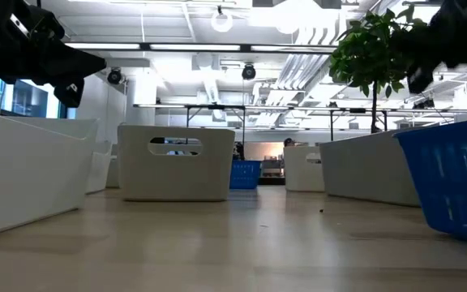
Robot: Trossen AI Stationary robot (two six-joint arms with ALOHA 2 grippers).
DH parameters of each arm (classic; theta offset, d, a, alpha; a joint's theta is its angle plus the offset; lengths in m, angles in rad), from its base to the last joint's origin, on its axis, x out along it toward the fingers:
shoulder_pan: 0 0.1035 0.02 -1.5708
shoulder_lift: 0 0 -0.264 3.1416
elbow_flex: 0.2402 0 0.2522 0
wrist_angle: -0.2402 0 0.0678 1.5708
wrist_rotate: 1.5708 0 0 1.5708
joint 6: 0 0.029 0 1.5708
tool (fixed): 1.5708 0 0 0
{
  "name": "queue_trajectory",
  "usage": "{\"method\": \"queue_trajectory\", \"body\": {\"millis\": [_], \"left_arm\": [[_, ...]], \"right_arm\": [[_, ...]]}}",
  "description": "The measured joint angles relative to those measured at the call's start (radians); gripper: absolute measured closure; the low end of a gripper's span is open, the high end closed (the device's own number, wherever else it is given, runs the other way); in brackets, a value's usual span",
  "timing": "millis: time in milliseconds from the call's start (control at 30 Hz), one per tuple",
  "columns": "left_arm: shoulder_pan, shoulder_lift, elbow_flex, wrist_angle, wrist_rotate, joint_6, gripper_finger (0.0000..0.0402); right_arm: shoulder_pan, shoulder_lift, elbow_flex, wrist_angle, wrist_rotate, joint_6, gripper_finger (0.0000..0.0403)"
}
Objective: Stack baskets by color
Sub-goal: Stack the right gray bin on top of the middle gray bin
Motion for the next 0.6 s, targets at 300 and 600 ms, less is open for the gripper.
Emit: {"method": "queue_trajectory", "body": {"millis": [300, 600], "left_arm": [[0.0, 0.0, 0.0, 0.0, 0.0, 0.0, 0.0401], [0.0, 0.0, 0.0, 0.0, 0.0, 0.0, 0.0401]], "right_arm": [[0.0, 0.021, 0.002, 0.493, 0.169, -0.084, 0.0402], [0.0, 0.185, 0.144, 0.401, 0.253, -0.002, 0.0359]]}}
